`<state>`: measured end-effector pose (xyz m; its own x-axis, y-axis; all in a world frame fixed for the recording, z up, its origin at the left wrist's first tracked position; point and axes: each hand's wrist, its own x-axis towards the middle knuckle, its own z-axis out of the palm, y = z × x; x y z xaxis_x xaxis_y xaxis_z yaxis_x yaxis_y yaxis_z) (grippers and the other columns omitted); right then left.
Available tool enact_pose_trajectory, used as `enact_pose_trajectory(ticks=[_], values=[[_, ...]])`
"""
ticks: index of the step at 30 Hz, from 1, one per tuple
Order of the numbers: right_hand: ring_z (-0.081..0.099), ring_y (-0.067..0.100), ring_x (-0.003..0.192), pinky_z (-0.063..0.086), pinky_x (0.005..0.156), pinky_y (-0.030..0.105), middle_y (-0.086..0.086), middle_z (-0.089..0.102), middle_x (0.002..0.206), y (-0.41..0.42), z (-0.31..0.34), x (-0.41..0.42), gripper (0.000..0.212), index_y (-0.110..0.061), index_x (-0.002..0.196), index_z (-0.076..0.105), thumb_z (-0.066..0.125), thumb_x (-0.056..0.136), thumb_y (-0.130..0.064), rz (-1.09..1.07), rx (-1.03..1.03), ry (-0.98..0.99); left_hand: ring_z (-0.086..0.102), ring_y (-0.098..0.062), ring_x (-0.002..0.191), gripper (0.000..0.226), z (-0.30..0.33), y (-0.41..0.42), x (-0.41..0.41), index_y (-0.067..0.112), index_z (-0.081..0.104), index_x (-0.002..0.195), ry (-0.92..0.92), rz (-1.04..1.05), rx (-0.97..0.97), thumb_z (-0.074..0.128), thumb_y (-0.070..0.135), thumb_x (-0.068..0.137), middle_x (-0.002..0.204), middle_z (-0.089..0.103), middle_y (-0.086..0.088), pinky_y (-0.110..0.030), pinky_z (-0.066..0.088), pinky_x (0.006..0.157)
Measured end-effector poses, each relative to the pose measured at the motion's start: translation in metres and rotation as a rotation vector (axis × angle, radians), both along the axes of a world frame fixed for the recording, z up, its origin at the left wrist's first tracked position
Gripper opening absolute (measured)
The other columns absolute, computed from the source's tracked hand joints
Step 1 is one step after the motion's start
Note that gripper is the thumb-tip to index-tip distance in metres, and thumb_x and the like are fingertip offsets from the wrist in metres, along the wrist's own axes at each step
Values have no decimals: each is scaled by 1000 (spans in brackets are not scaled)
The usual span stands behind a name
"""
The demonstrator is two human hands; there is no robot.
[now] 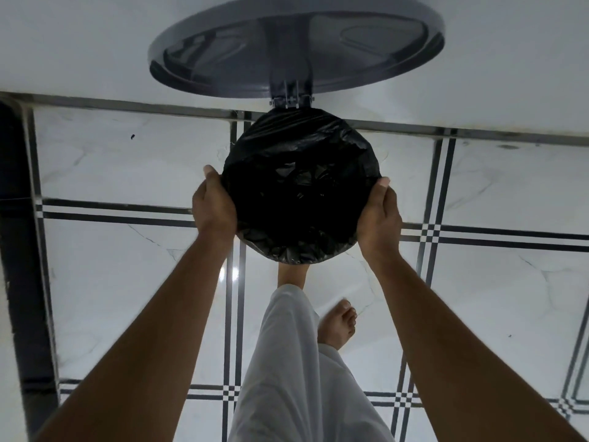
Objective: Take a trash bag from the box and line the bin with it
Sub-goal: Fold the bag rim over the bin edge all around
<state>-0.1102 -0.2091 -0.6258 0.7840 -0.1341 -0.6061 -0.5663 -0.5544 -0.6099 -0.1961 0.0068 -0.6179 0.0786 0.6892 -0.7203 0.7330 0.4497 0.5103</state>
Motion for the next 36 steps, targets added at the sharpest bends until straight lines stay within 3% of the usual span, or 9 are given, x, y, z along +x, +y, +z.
enact_pose_trajectory(ticks=[3, 7, 11, 17, 21, 25, 30, 33, 36], values=[[51, 27, 154, 41, 128, 46, 5, 56, 166, 1, -4, 8, 65, -22, 171, 39, 28, 118, -58, -2, -12, -38, 68, -22, 116, 55, -2, 12, 3, 14, 73, 126, -70, -43, 2, 38, 55, 113, 115, 72, 3, -47, 53, 111], [56, 15, 124, 44, 105, 33, -6, 61, 132, 3, -6, 16, 56, -19, 160, 52, 29, 120, -52, 104, 12, -13, 66, -18, 106, 64, -7, 16, 6, 18, 74, 117, -43, -275, -78, 27, 62, 114, 110, 72, 1, -40, 54, 96], [65, 9, 120, 49, 107, 31, -14, 69, 128, 6, -8, 30, 55, -18, 159, 51, 37, 118, -52, 161, -10, -143, 61, -12, 83, 54, -12, 29, 16, 22, 68, 88, -99, -332, 25, 36, 57, 114, 83, 64, 6, -31, 48, 79], [68, 19, 116, 55, 110, 49, -11, 71, 117, 15, -14, 50, 47, -22, 144, 62, 39, 117, -52, 305, -10, -100, 66, -26, 106, 73, -14, 43, 50, 14, 76, 107, 26, -504, -30, 23, 63, 114, 111, 74, -7, -35, 47, 92], [70, 14, 105, 57, 98, 40, -16, 74, 106, 23, -10, 66, 40, -20, 128, 69, 41, 116, -47, 334, 43, -194, 72, -24, 103, 58, -17, 52, 63, 17, 83, 108, -51, -448, -33, 43, 58, 112, 104, 78, 1, -33, 52, 87], [71, 19, 100, 57, 96, 45, -8, 75, 101, 35, -13, 75, 49, -17, 116, 69, 35, 117, -51, 415, 7, -125, 64, -23, 110, 62, -20, 52, 76, 19, 79, 121, 0, -548, -68, 36, 63, 113, 118, 70, -4, -32, 43, 95], [64, 25, 86, 54, 82, 48, -8, 63, 81, 45, -13, 84, 48, -20, 89, 60, 32, 112, -52, 483, -118, -307, 71, -37, 122, 56, -24, 60, 88, 23, 84, 106, -48, -522, -82, 52, 67, 96, 122, 79, -14, -45, 50, 114], [55, 36, 140, 43, 114, 56, 4, 71, 137, 48, -10, 85, 61, -28, 131, 71, 26, 109, -63, 588, -146, -163, 68, -34, 130, 54, -21, 58, 89, 16, 79, 127, -23, -592, -141, 52, 56, 104, 136, 75, -15, -44, 49, 116], [28, 34, 163, 27, 129, 55, 10, 46, 172, 40, 8, 78, 63, -24, 170, 42, 42, 114, -55, 521, -128, -151, 67, -29, 124, 28, -8, 57, 80, 25, 77, 114, -38, -583, 0, 57, 42, 104, 123, 75, -3, -33, 47, 99]])
